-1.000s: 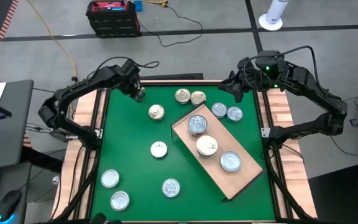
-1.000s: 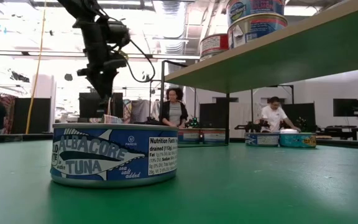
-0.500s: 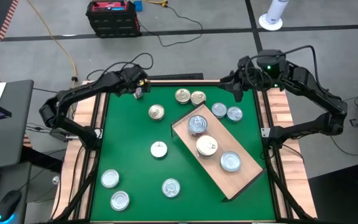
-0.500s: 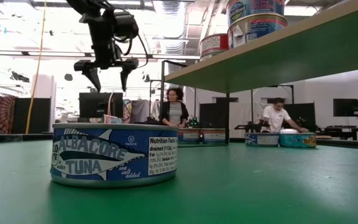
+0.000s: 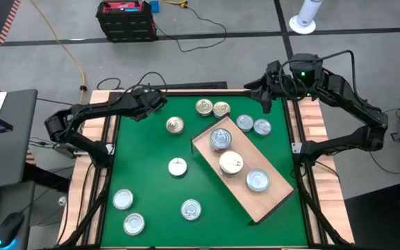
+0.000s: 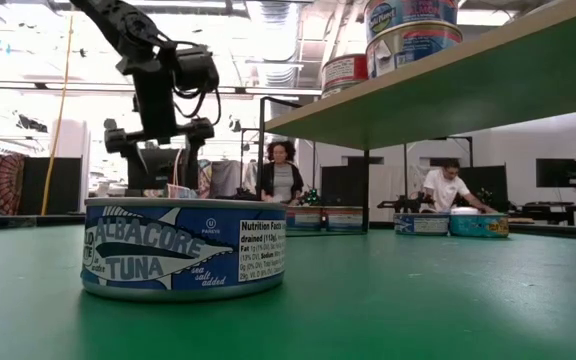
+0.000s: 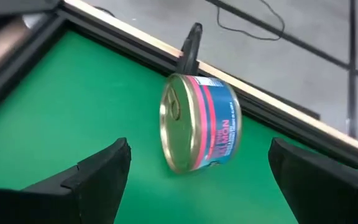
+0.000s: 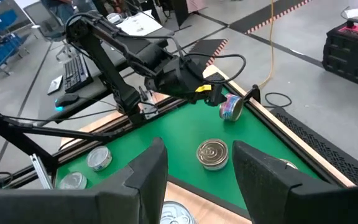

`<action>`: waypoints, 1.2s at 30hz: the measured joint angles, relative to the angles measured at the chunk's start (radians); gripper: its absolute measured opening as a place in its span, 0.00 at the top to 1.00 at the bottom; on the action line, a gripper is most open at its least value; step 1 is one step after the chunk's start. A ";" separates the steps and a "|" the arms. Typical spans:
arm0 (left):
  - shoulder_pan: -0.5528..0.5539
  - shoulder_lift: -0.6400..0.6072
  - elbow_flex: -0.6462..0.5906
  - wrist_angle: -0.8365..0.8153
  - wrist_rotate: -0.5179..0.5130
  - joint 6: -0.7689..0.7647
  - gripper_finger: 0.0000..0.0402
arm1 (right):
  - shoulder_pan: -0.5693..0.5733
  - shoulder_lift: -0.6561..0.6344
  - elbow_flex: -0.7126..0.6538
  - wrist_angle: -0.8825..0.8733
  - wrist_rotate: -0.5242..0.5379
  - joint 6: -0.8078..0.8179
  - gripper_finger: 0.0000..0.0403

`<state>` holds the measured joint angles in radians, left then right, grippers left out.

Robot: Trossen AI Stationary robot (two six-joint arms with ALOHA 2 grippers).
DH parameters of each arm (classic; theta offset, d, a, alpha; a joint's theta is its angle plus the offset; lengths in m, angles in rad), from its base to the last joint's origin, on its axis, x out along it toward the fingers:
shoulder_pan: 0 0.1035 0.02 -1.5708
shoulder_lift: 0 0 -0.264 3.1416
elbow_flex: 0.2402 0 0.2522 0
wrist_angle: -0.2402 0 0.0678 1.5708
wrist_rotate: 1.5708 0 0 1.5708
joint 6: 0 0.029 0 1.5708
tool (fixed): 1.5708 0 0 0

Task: Stack canned seafood by type on shelf
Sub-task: Stack the blue and pink tuna can on top of the other blue and pink tuna cans on the shelf

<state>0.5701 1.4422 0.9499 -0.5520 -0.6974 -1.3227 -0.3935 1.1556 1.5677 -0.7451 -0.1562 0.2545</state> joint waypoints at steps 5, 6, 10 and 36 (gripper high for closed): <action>0.002 0.019 -0.001 0.032 -0.019 -0.004 0.09 | 0.001 0.013 0.000 0.001 -0.010 -0.001 0.49; 0.006 0.021 -0.001 0.033 -0.015 -0.001 0.09 | 0.000 0.016 0.000 0.000 -0.020 -0.001 0.49; 0.004 0.089 0.011 0.105 0.003 -0.001 0.09 | 0.001 0.033 -0.001 0.005 -0.056 -0.001 0.49; -0.022 0.312 0.100 -0.044 -0.107 -0.015 0.17 | 0.073 0.044 -0.001 0.028 -0.081 0.017 0.49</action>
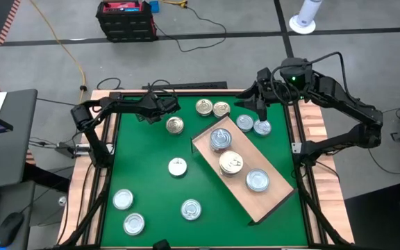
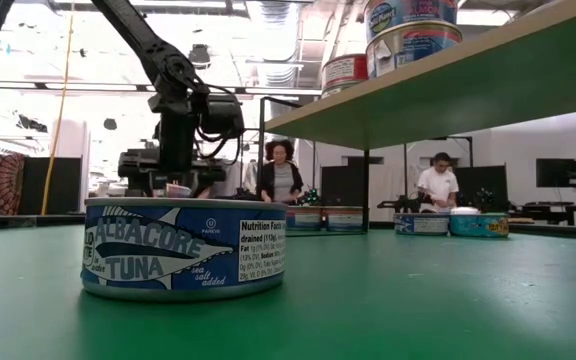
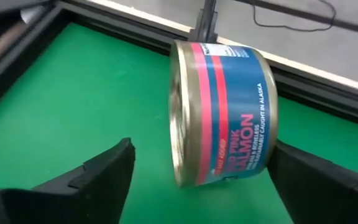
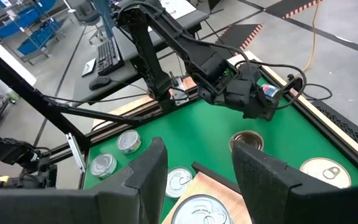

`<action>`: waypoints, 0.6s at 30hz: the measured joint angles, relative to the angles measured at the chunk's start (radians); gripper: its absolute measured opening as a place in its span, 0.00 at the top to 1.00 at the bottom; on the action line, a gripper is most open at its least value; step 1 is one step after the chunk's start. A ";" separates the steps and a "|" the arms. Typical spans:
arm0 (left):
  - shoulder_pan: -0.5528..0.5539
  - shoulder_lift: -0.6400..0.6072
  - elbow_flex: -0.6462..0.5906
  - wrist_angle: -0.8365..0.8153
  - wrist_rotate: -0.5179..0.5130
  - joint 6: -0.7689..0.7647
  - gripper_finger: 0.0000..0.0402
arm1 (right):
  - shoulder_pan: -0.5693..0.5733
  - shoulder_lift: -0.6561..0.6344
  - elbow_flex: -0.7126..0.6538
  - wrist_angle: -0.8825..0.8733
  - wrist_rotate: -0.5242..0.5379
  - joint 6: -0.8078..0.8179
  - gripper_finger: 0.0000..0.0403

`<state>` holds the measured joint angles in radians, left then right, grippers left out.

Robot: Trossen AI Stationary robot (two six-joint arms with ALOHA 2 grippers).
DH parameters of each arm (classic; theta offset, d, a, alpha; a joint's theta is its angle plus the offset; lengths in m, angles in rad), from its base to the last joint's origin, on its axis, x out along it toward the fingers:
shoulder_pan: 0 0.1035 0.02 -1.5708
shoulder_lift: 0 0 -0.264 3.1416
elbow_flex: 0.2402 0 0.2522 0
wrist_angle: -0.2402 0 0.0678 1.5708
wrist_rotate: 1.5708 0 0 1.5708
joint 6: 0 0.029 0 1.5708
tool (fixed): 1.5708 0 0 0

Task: Stack canned seafood by type on shelf
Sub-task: Stack the blue and pink tuna can on top of the other blue and pink tuna cans on the shelf

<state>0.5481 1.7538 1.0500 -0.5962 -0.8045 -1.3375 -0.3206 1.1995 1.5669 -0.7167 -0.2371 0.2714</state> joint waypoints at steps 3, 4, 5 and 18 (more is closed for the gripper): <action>0.016 0.000 0.000 0.002 0.014 0.036 0.26 | 0.000 0.000 0.000 0.000 0.000 0.000 0.49; 0.020 0.000 0.000 0.003 0.019 0.044 0.29 | 0.000 0.000 0.000 0.000 0.000 0.000 0.49; 0.020 0.000 0.000 0.003 0.020 0.052 0.33 | 0.000 0.000 0.000 0.000 0.000 0.000 0.49; 0.010 -0.004 0.000 -0.019 0.036 0.125 0.51 | 0.000 0.000 0.000 0.000 0.004 0.000 0.49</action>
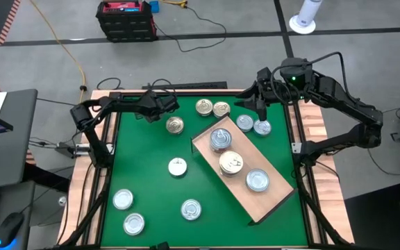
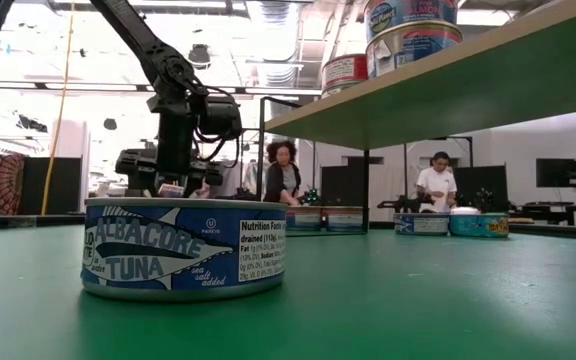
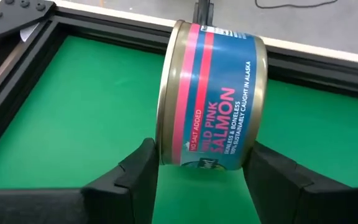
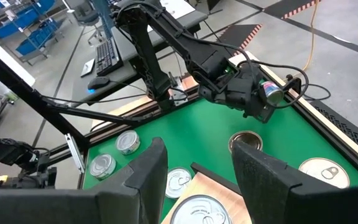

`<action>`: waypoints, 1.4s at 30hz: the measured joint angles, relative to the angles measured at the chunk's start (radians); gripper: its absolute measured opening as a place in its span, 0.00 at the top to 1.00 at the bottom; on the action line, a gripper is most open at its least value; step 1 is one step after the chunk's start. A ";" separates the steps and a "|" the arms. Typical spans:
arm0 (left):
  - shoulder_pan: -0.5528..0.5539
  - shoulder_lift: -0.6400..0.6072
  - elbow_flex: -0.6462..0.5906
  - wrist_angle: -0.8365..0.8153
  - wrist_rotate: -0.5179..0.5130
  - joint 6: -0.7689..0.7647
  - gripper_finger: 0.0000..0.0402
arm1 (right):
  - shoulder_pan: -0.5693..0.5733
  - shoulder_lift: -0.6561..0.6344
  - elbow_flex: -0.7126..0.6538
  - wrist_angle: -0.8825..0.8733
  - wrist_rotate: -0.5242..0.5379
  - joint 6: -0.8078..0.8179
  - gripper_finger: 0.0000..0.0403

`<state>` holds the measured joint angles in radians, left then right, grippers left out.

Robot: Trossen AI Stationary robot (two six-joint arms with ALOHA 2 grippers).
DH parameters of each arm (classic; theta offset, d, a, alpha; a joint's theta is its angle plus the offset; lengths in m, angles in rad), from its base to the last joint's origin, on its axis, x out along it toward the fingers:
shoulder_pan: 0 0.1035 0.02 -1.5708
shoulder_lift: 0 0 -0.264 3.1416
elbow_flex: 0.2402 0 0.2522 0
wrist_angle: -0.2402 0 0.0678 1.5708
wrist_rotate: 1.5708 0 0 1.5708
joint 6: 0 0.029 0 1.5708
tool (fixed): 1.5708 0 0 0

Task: Stack canned seafood by type on shelf
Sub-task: Stack the blue and pink tuna can on top of the other blue and pink tuna cans on the shelf

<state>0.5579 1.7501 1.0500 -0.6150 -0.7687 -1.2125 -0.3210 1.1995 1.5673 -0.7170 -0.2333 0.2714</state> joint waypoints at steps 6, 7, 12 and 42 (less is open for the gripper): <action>-0.061 -0.042 -0.002 -0.077 -0.013 0.049 0.51 | 0.000 0.000 0.000 0.003 0.007 0.008 0.49; -0.079 -0.054 -0.002 -0.074 -0.023 0.085 0.51 | 0.000 0.000 0.000 0.006 0.008 0.008 0.49; -0.199 -0.129 -0.002 0.008 -0.101 0.376 0.51 | -0.017 0.000 0.000 0.016 0.024 0.008 0.49; -0.621 -0.587 -0.001 0.564 0.343 1.779 0.50 | 0.038 -0.003 0.000 -0.174 0.022 0.420 0.49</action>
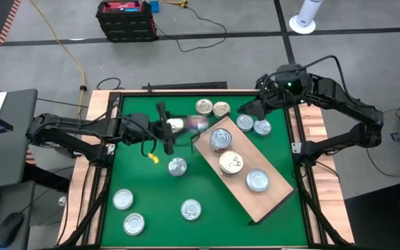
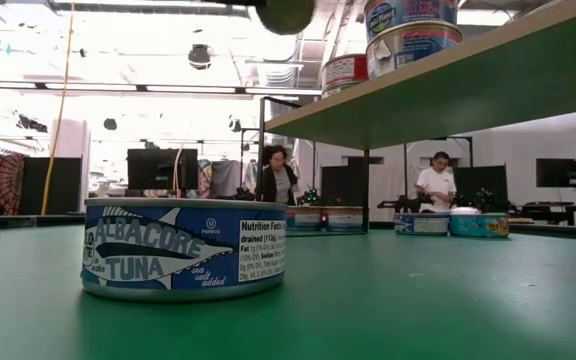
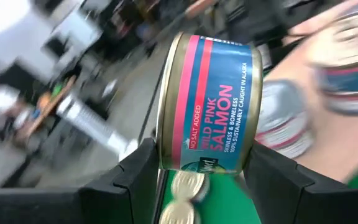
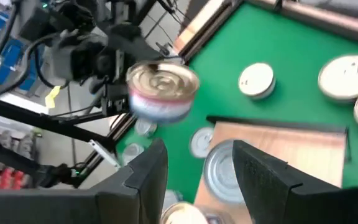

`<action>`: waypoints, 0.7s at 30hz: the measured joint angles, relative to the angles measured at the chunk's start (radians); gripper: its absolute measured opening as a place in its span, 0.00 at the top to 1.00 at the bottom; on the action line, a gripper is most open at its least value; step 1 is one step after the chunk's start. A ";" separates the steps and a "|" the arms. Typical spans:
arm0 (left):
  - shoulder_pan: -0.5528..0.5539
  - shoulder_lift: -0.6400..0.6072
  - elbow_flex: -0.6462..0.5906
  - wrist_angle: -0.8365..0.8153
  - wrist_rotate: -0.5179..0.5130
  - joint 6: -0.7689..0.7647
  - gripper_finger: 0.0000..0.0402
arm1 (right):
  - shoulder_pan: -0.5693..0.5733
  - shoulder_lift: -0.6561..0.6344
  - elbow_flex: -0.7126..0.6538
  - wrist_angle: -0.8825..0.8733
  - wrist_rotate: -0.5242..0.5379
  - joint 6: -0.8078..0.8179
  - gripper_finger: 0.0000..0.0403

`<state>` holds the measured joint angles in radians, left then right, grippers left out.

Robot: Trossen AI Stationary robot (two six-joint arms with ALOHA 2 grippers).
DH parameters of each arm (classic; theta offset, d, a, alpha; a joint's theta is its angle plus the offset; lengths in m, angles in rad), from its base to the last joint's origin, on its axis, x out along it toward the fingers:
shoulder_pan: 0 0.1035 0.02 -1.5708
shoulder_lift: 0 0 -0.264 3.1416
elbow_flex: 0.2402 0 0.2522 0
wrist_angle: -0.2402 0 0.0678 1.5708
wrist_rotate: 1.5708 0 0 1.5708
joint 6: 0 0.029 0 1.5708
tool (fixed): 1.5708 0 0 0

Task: Stack canned seafood by type on shelf
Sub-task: Stack the blue and pink tuna can on top of the other blue and pink tuna cans on the shelf

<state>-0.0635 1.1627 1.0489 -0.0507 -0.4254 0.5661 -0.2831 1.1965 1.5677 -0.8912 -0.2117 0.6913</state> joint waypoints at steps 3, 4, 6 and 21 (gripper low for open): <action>-0.033 0.013 0.000 0.051 0.053 0.129 0.50 | 0.009 0.000 0.000 -0.023 -0.007 0.057 0.49; -0.043 0.017 0.000 0.075 0.067 0.176 0.50 | 0.010 0.000 0.000 -0.032 -0.013 0.069 0.49; -0.065 0.018 0.000 0.091 0.095 0.262 0.50 | 0.010 -0.005 0.000 -0.037 -0.026 0.088 0.49; -0.113 0.267 0.163 0.197 0.227 0.446 0.50 | 0.004 -0.035 0.000 0.005 -0.019 0.158 0.49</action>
<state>-0.1761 1.4298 1.2121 0.1459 -0.1988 1.0116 -0.2794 1.1614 1.5677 -0.8864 -0.2306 0.8490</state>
